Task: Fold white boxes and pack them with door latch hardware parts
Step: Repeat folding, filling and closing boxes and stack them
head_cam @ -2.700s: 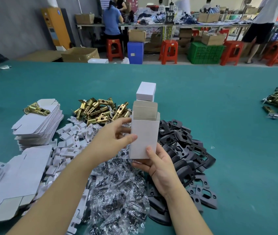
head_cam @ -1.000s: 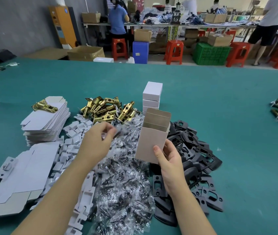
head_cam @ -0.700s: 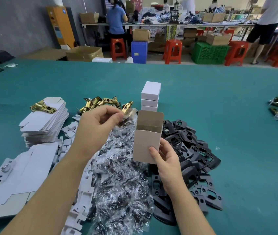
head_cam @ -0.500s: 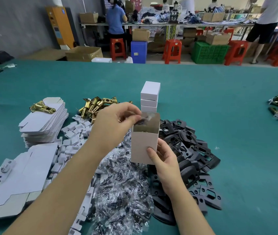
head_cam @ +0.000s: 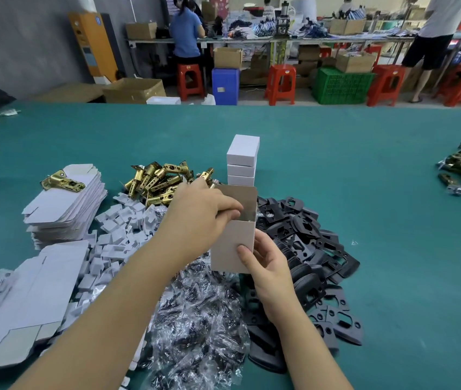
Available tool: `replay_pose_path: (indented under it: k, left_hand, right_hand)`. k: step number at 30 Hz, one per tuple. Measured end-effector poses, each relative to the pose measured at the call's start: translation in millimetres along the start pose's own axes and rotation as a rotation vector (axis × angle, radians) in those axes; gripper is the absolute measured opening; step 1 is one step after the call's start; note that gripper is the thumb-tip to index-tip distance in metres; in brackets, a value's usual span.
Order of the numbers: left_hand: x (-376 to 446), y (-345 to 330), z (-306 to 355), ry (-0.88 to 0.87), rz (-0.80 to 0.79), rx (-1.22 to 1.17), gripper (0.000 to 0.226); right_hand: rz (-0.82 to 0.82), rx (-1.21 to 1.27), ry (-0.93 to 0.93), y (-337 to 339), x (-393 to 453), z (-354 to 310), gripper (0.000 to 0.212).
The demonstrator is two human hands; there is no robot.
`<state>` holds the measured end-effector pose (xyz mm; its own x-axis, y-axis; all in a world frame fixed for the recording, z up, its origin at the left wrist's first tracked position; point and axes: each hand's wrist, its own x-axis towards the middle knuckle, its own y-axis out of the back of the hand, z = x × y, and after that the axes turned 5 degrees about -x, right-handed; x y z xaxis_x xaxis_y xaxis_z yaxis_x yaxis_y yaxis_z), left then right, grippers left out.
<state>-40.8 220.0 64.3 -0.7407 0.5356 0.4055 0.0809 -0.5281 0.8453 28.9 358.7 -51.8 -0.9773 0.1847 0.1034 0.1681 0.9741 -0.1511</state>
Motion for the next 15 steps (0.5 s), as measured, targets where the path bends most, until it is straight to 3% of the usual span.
replay_pose_path:
  k: [6,15]
  left_hand:
    - [-2.7,7.4,2.1,-0.056,0.072,0.058,0.01]
    - [-9.5,5.8,4.4,-0.038,-0.053,0.159,0.049]
  right_hand:
    - [-0.008,0.006,-0.005,-2.9,-1.0,2.1,0.031]
    - [0.001,-0.003,0.007,-2.6,-0.2,0.9,0.029]
